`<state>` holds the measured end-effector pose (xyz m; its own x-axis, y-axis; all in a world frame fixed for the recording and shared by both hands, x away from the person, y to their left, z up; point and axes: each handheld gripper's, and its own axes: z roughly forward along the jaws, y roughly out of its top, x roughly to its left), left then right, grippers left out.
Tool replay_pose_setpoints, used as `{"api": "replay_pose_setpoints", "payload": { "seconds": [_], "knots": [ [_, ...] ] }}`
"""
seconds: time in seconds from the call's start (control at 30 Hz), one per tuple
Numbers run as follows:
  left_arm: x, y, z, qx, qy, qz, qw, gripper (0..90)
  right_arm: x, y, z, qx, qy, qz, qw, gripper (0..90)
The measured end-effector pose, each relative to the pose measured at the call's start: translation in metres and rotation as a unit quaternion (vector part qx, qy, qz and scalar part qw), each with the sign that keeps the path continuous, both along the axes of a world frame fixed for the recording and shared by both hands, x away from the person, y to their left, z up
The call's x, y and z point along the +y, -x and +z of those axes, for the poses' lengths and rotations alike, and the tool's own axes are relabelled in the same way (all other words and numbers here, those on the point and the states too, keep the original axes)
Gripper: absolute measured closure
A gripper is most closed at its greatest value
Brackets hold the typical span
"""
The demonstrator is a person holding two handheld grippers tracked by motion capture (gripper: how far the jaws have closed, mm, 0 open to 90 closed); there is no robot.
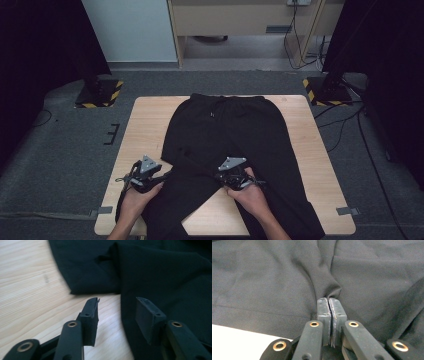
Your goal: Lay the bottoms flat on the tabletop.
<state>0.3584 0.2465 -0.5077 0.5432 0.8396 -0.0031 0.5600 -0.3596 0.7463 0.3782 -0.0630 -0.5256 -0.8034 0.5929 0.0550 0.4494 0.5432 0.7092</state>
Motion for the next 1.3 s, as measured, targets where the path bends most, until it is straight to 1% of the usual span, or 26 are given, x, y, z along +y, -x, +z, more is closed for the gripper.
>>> {"api": "replay_pose_setpoints", "payload": {
  "seconds": [0.03,0.07,0.1,0.13,0.17,0.23,0.27,0.3,0.33,0.37,0.4,0.43,0.5,0.57,0.63,0.67,0.73,0.8,0.83,0.9,0.97,1.03,1.07,1.1,1.23,1.3],
  "knots": [
    [-0.001,-0.004,-0.003,0.012,0.008,-0.005,0.9999,50.3,0.0,0.0,0.0,0.0,0.0,0.0,1.0,88.4],
    [-0.002,-0.008,-0.006,0.021,0.007,-0.01,0.9997,49.4,0.0,0.0,0.0,0.0,-0.001,0.0,1.0,88.4],
    [-0.003,-0.011,-0.009,0.024,-0.001,-0.01,0.9997,50.1,0.0,0.0,0.0,0.001,-0.002,0.0,1.0,88.4],
    [-0.003,-0.014,-0.012,0.028,-0.001,-0.012,0.9995,51.8,0.0,0.0,0.0,0.001,-0.002,0.0,1.0,88.4],
    [-0.003,-0.017,-0.014,0.034,0.004,-0.014,0.9993,53.8,0.0,-0.001,0.0,0.002,-0.003,0.0,1.0,88.4],
    [-0.005,-0.018,-0.016,0.034,0.012,-0.028,0.999,61.7,0.0,-0.001,0.0,0.002,-0.003,-0.001,1.0,88.4],
    [-0.006,-0.018,-0.017,0.035,0.007,-0.035,0.9987,64.6,0.0,-0.001,0.0,0.002,-0.004,-0.002,1.0,88.4],
    [-0.007,-0.017,-0.017,0.039,0.002,-0.039,0.9985,69.4,0.0,-0.001,0.0,0.002,-0.004,-0.002,1.0,88.4],
    [-0.007,-0.017,-0.018,0.04,0.004,-0.042,0.9983,76.8,0.001,-0.001,0.0,0.002,-0.003,-0.001,1.0,88.4],
    [-0.007,-0.016,-0.017,0.044,0.005,-0.042,0.9981,80.9,0.001,-0.001,-0.001,0.001,-0.004,-0.001,1.0,88.4],
    [-0.005,-0.016,-0.016,0.045,0.005,-0.041,0.9981,87.1,0.002,-0.001,0.0,0.002,-0.004,-0.001,1.0,88.4],
    [-0.003,-0.015,-0.015,0.046,0.009,-0.038,0.9982,89.1,0.003,-0.001,0.0,0.002,-0.005,-0.003,1.0,88.4],
    [0.003,-0.012,-0.01,0.039,0.011,-0.024,0.9989,89.5,0.006,-0.001,0.001,-0.002,-0.006,0.0,1.0,88.4],
    [0.012,-0.008,-0.003,0.028,0.009,-0.008,0.9995,89.6,0.01,0.0,0.003,-0.005,-0.014,0.001,0.9999,88.4],
    [0.023,-0.004,0.008,0.017,0.012,0.005,0.9998,89.7,0.017,0.001,0.007,-0.007,-0.024,0.007,0.9997,88.4],
    [0.029,0.0,0.015,0.008,0.004,0.014,0.9999,89.7,0.022,0.002,0.01,-0.009,-0.028,0.012,0.9995,88.4],
    [0.035,0.006,0.026,-0.009,-0.019,0.02,0.9996,89.7,0.033,0.003,0.016,-0.016,-0.037,0.024,0.9989,88.4],
    [0.04,0.014,0.038,-0.019,-0.029,0.022,0.9991,89.7,0.045,0.006,0.022,-0.023,-0.038,0.038,0.9983,88.4],
    [0.04,0.017,0.043,-0.027,-0.036,0.022,0.9987,89.7,0.05,0.007,0.024,-0.027,-0.034,0.044,0.9981,88.4],
    [0.037,0.024,0.05,-0.032,-0.037,0.015,0.9987,89.7,0.056,0.008,0.027,-0.029,-0.024,0.051,0.998,88.4],
    [0.029,0.029,0.047,-0.031,-0.036,0.001,0.9989,89.7,0.053,0.01,0.025,-0.028,-0.011,0.05,0.9983,88.4],
    [0.019,0.032,0.038,-0.018,-0.036,-0.014,0.9991,89.7,0.044,0.01,0.019,-0.023,-0.001,0.039,0.999,88.4],
    [0.013,0.033,0.031,-0.009,-0.038,-0.022,0.999,89.7,0.037,0.01,0.017,-0.019,0.002,0.033,0.9993,88.4],
    [0.01,0.034,0.027,-0.005,-0.04,-0.027,0.9988,89.7,0.029,0.01,0.013,-0.014,0.005,0.025,0.9996,88.4],
    [-0.004,0.037,0.009,0.022,-0.037,-0.049,0.9979,89.0,0.008,0.014,0.008,-0.004,0.006,0.013,0.9999,88.4],
    [-0.007,0.039,0.007,0.018,-0.042,-0.056,0.9974,85.9,0.0,0.016,0.006,-0.003,0.003,0.012,0.9999,88.4]
  ]
}}
